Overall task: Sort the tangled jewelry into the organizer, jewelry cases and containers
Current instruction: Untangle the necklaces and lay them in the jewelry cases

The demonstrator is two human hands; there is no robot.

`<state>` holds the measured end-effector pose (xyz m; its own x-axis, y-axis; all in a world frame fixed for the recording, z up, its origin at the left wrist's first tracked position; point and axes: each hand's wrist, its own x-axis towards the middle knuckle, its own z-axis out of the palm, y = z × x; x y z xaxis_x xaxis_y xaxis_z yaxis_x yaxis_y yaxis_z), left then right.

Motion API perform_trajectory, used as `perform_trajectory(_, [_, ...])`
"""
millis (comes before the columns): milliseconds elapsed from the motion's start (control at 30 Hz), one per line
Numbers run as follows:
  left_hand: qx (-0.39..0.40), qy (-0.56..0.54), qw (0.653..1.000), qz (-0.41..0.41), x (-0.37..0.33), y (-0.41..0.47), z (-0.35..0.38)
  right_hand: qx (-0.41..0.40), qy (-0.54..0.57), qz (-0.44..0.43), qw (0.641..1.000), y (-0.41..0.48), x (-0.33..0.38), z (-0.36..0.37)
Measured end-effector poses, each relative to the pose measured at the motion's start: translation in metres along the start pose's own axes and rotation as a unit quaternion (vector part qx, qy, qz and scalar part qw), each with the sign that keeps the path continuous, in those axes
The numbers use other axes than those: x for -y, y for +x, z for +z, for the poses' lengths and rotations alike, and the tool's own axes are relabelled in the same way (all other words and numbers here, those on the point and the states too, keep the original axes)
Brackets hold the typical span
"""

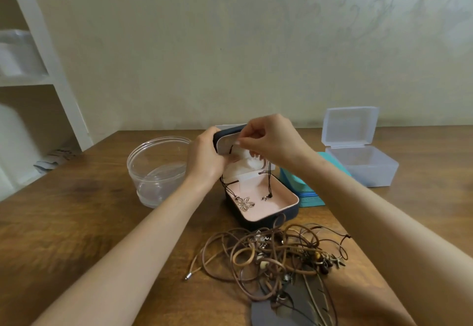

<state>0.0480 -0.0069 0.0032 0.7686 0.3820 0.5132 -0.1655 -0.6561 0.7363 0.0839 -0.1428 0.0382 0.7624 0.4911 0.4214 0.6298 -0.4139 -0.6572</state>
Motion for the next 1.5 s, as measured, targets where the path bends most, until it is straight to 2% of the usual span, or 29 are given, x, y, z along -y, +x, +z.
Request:
perform_trajectory(133, [-0.008,-0.009,1.0,0.021,-0.003,-0.004,0.001,-0.064,0.05,-0.028,0.996,-0.002,-0.005,0.016])
perform_trajectory(300, [-0.046,0.131,0.986,0.092,-0.004,-0.008,-0.001,-0.102,0.12,-0.01,0.988,-0.003,-0.009,0.026])
perform_trajectory(367, [-0.059,0.185,0.977,0.09,-0.005,-0.01,-0.002,-0.106,0.122,-0.011,0.987,-0.004,-0.008,0.029])
perform_trajectory(467, [-0.055,0.204,0.974,0.081,-0.009,-0.013,0.0,-0.119,0.125,-0.007,0.985,-0.005,-0.01,0.033])
perform_trajectory(533, [-0.056,0.175,0.981,0.062,-0.01,-0.015,0.003,-0.121,0.148,0.006,0.981,-0.005,-0.011,0.034])
perform_trajectory(633, [-0.067,0.027,0.997,-0.026,-0.008,-0.018,0.009,-0.107,0.226,0.049,0.967,-0.005,-0.011,0.037])
perform_trajectory(700, [-0.072,-0.061,0.993,-0.074,-0.008,-0.023,0.016,-0.107,0.274,0.087,0.952,-0.005,-0.01,0.039])
perform_trajectory(900, [-0.103,-0.175,0.975,-0.086,-0.005,-0.027,0.03,-0.12,0.323,0.124,0.931,-0.004,-0.008,0.039])
perform_trajectory(1333, [-0.135,-0.189,0.965,-0.119,-0.011,-0.025,0.038,-0.144,0.284,0.134,0.938,-0.003,-0.007,0.043])
perform_trajectory(1500, [-0.137,-0.192,0.965,-0.113,-0.01,-0.027,0.039,-0.182,0.23,0.128,0.947,-0.001,-0.01,0.044])
